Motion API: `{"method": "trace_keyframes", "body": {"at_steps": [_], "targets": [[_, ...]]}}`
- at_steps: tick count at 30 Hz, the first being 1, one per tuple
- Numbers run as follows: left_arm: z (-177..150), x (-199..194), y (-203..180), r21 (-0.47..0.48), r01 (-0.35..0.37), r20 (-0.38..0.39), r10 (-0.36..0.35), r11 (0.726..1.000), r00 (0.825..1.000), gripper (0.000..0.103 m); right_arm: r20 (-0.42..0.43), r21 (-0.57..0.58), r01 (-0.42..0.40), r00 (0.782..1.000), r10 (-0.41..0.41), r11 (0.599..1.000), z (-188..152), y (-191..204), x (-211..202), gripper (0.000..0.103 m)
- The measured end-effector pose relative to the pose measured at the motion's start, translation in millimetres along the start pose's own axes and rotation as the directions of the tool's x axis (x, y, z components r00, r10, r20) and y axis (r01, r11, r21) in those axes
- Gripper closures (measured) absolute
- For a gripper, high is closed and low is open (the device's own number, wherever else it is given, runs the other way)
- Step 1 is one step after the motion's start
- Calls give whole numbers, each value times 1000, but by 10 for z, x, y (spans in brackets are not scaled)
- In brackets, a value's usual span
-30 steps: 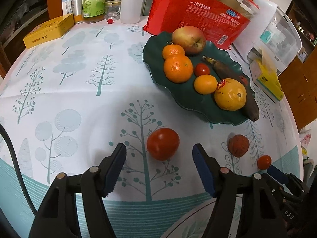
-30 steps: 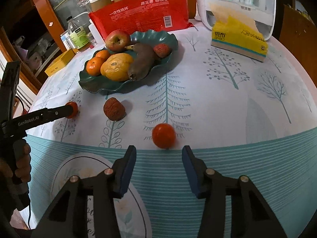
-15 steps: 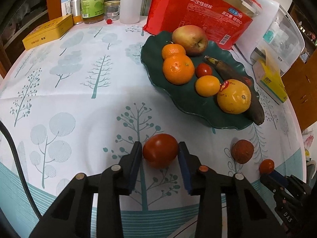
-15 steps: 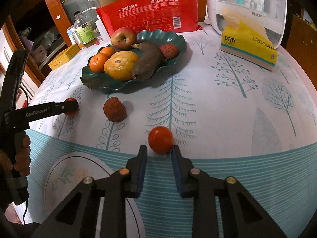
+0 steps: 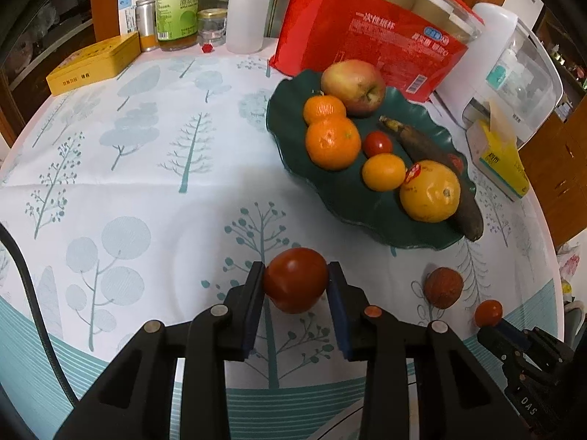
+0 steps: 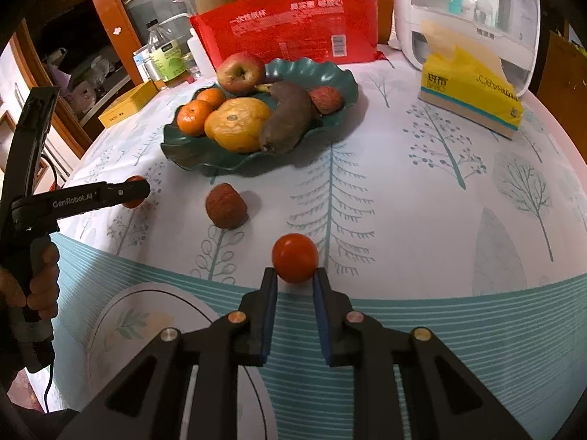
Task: Organize fruits
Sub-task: 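Carry both tomatoes onto the green plate and open both tools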
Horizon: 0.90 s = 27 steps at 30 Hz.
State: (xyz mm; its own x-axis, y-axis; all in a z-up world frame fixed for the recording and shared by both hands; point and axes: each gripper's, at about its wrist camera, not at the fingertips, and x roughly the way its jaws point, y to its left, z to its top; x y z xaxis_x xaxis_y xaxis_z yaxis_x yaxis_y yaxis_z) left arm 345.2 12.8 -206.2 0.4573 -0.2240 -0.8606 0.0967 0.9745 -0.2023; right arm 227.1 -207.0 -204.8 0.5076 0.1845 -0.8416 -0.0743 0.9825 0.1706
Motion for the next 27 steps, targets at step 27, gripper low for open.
{"method": "trace_keyframes", "body": {"at_steps": [27], "targets": [[787,-44,-236,146,54,71,-65,988,995,71,109,-165,-121,984,140,979,791,768,200,83]]}}
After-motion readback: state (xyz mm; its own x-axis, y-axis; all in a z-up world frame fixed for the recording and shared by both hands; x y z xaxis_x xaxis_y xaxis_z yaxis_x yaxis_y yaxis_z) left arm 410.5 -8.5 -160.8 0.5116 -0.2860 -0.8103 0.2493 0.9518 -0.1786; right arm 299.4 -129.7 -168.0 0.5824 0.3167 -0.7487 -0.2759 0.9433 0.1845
